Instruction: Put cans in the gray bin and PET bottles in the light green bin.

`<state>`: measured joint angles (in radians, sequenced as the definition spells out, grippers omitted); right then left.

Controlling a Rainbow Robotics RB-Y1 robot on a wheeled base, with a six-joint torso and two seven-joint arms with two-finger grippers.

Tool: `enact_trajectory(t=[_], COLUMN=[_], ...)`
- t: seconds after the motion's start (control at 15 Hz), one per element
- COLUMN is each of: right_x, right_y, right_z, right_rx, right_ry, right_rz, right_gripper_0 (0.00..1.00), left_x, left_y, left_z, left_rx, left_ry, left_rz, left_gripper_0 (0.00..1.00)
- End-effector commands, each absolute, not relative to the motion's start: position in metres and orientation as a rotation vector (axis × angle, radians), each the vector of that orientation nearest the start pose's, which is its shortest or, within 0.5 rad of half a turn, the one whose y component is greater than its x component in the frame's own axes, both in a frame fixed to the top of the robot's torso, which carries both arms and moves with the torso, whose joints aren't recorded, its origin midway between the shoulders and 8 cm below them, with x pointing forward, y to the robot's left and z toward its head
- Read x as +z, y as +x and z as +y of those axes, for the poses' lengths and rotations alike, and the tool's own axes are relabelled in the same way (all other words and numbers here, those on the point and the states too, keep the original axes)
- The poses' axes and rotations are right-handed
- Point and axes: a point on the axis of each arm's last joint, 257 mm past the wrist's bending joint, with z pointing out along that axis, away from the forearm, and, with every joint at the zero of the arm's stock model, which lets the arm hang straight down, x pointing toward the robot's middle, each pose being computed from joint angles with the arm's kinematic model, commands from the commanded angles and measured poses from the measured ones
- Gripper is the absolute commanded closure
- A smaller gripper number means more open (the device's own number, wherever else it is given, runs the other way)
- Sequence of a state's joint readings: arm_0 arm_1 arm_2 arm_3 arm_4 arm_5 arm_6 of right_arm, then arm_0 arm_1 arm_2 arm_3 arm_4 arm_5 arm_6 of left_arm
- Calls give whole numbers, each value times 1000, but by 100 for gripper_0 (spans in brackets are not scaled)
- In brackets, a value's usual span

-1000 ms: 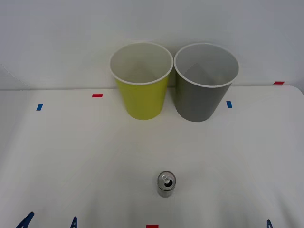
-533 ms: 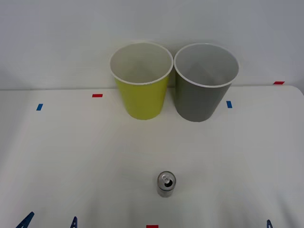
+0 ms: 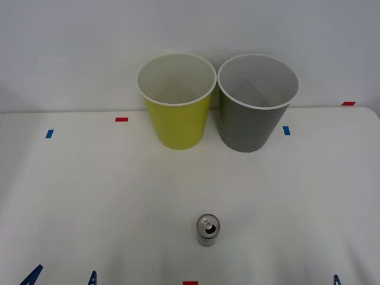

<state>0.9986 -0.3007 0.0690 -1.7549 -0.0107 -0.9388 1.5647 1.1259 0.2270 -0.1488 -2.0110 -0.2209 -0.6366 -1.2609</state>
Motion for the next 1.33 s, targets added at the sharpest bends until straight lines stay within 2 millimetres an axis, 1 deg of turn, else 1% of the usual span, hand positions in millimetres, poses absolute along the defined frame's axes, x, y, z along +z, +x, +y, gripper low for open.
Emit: enact_trajectory(t=[0.07,0.2,0.33,0.47,0.67,0.8,0.93,1.13,1.27,1.33], right_x=[-274,-268,-268,-267,-266,-259,-260,-277,-277,-281], right_y=[194,188,189,189,191,202,216,237,244,246], right_z=[-313,-304,-296,-277,-243,-224,-203,-188,-181,-176], right_rx=[-189,-170,-148,-70,36,80,163,223,246,264], right_ry=[-178,-186,-208,-239,-350,-385,-404,-454,-489,-494], right_rz=[1467,1436,1433,1422,1383,1334,1306,1291,1278,1295], right_gripper_0=[0,0,0,0,0,0,0,0,0,0], left_x=[-265,-265,-265,-265,-265,-265,-265,-265,-265,-265], left_y=[203,203,203,203,203,203,203,203,203,203], left_z=[252,252,252,252,252,252,252,252,252,252], left_rx=[-40,-40,-40,-40,-40,-40,-40,-40,-40,-40], left_ry=[83,83,83,83,83,83,83,83,83,83], left_rz=[1629,1629,1629,1629,1629,1629,1629,1629,1629,1629], left_gripper_0=[0,0,0,0,0,0,0,0,0,0])
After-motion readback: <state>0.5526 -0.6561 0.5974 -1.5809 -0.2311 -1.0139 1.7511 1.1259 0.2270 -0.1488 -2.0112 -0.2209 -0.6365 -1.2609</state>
